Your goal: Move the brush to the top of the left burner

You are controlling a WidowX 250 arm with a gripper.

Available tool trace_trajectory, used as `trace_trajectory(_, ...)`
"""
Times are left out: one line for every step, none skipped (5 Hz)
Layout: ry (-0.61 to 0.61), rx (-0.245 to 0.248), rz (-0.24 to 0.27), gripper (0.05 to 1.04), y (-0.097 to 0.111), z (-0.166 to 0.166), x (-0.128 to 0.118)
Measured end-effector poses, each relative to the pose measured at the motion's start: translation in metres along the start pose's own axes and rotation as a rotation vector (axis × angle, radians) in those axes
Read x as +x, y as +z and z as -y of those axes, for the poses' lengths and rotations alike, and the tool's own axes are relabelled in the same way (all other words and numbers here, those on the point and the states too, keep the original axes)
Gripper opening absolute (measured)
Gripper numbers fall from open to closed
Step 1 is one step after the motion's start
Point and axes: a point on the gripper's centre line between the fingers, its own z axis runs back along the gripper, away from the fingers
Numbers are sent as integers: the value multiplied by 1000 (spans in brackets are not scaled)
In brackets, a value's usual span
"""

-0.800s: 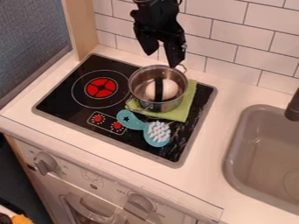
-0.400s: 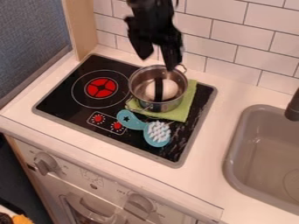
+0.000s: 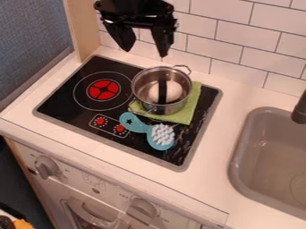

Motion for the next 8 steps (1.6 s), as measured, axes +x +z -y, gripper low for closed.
trace_trajectory(191, 108, -40, 1001, -10, 13, -20)
trace_trajectory(378, 133, -52, 1001, -22, 19, -34)
trace_trajectory(530, 161, -77, 1001, -37, 22, -50)
trace_trajectory(618, 225, -88, 1001, -51, 24, -55)
trace_trajectory(670, 241, -105, 1001, -71, 24, -65)
trace_trajectory(706, 258, -56, 1001, -83, 28, -71)
trace_trajectory(739, 285, -23, 1001, -92, 26, -75)
trace_trajectory(753, 308, -14, 1001, -97, 25, -78)
